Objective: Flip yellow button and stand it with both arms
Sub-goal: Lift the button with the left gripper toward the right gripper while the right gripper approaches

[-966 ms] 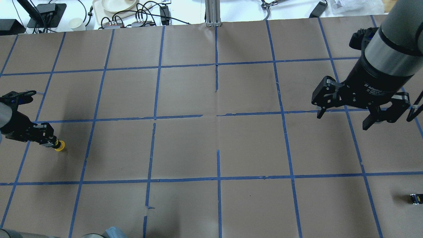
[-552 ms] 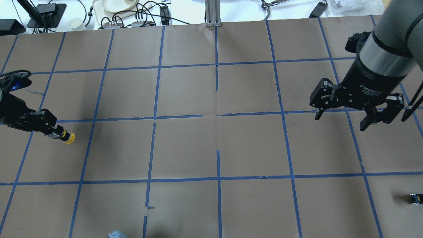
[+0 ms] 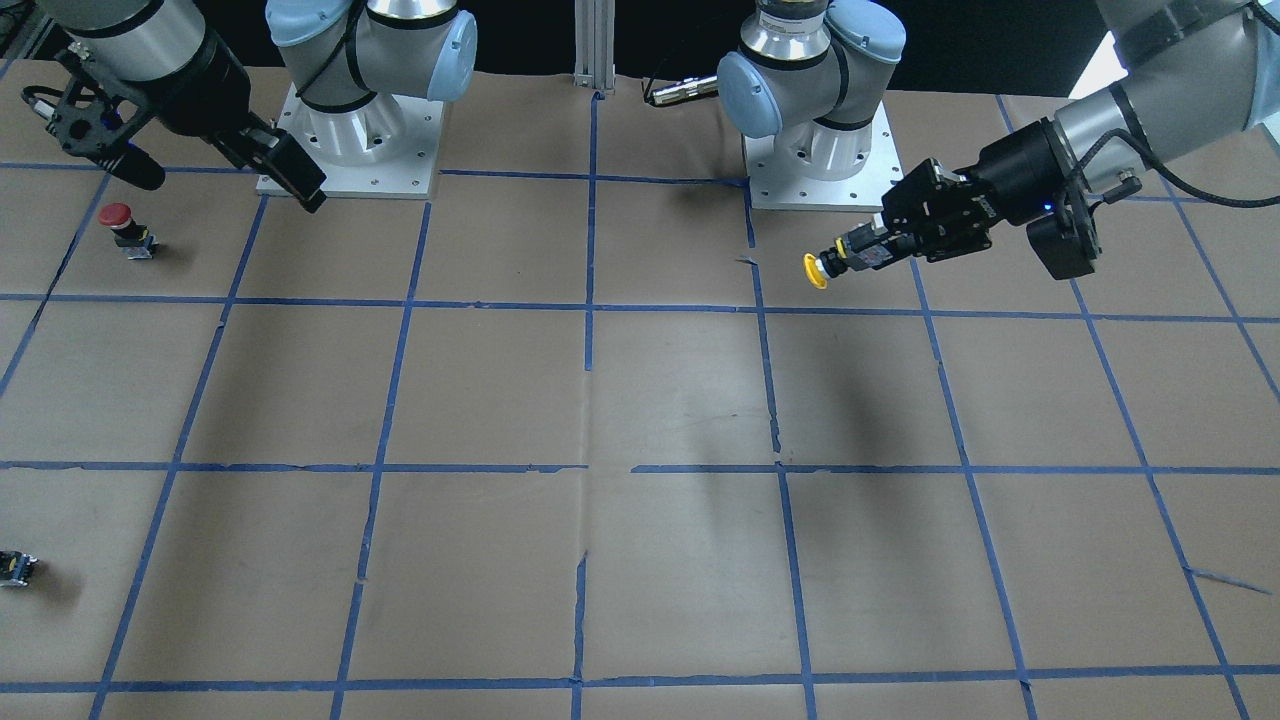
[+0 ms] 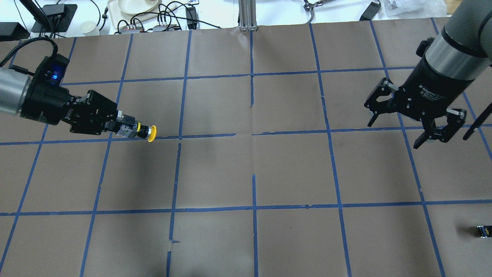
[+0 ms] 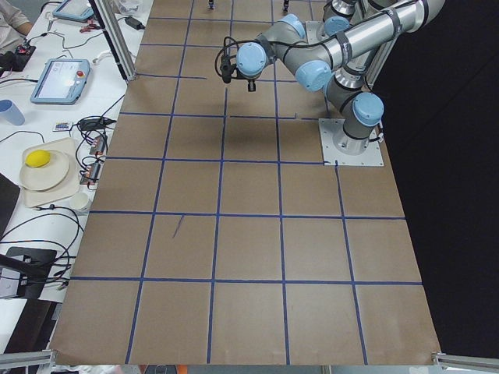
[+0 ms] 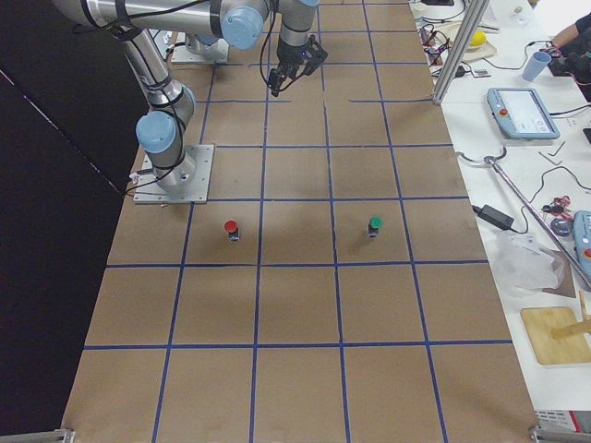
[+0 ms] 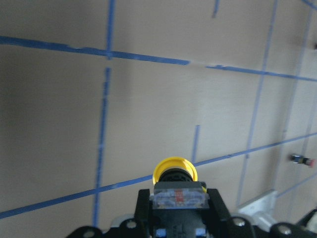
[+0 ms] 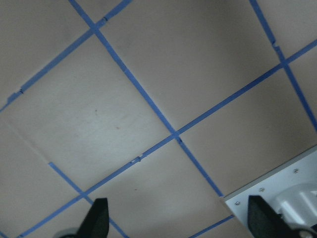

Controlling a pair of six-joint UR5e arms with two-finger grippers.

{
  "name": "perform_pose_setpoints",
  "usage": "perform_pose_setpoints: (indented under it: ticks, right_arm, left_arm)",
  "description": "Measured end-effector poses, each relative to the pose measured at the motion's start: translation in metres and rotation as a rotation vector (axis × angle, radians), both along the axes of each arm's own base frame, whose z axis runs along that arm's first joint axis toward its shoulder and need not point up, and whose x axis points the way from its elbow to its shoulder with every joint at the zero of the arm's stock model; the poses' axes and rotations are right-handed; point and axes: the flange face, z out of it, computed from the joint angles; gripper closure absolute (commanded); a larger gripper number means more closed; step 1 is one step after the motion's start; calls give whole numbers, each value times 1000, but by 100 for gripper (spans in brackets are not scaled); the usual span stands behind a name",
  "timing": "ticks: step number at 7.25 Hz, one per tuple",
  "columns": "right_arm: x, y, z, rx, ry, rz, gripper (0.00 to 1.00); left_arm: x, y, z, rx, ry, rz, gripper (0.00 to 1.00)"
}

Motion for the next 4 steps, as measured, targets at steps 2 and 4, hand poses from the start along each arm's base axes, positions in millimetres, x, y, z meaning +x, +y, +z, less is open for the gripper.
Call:
perform_pose_setpoints:
  ticks: [2, 4]
  right_arm:
    - [12, -19, 4, -51, -187, -176, 0]
    - [29, -27, 21, -76, -403, -320, 0]
  left_arm:
    - [-78, 5, 34, -69, 239, 5, 96]
    - [-132, 16, 60, -124, 426, -3, 96]
